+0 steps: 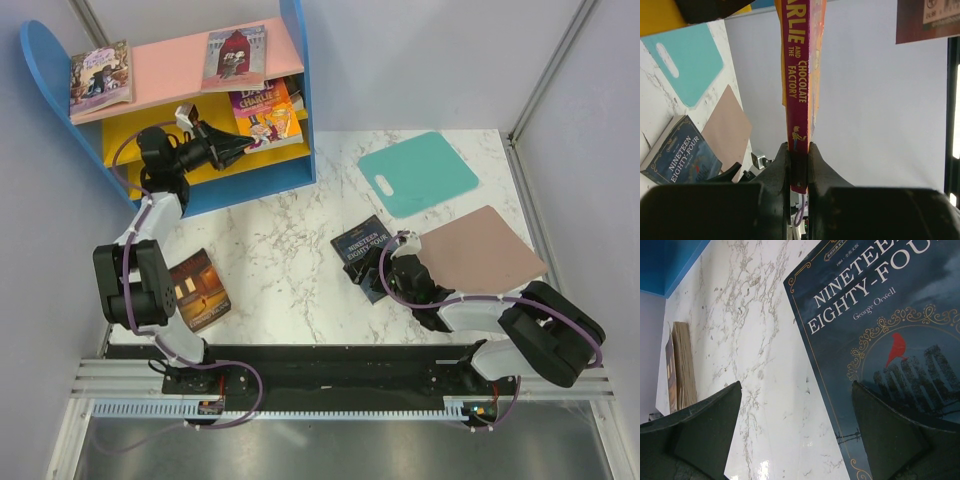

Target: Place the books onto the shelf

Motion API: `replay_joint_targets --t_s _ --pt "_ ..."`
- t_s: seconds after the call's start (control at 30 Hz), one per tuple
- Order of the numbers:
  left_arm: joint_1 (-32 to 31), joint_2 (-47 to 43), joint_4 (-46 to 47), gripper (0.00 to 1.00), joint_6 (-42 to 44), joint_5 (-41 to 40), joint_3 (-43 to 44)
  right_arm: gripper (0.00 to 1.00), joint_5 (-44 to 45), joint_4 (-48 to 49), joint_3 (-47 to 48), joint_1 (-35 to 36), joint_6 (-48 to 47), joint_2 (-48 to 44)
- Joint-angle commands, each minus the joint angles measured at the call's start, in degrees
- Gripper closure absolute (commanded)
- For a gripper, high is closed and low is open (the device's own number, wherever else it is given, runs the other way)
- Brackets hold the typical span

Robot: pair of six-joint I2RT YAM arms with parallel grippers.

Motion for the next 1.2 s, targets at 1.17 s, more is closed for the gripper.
replay_joint_targets --t_s 1.17 --pt "2.5 -15.5 24.5 0.98 -12.6 4.6 -19.0 0.02 -1.9 -3.1 1.0 0.4 -1.1 2.1"
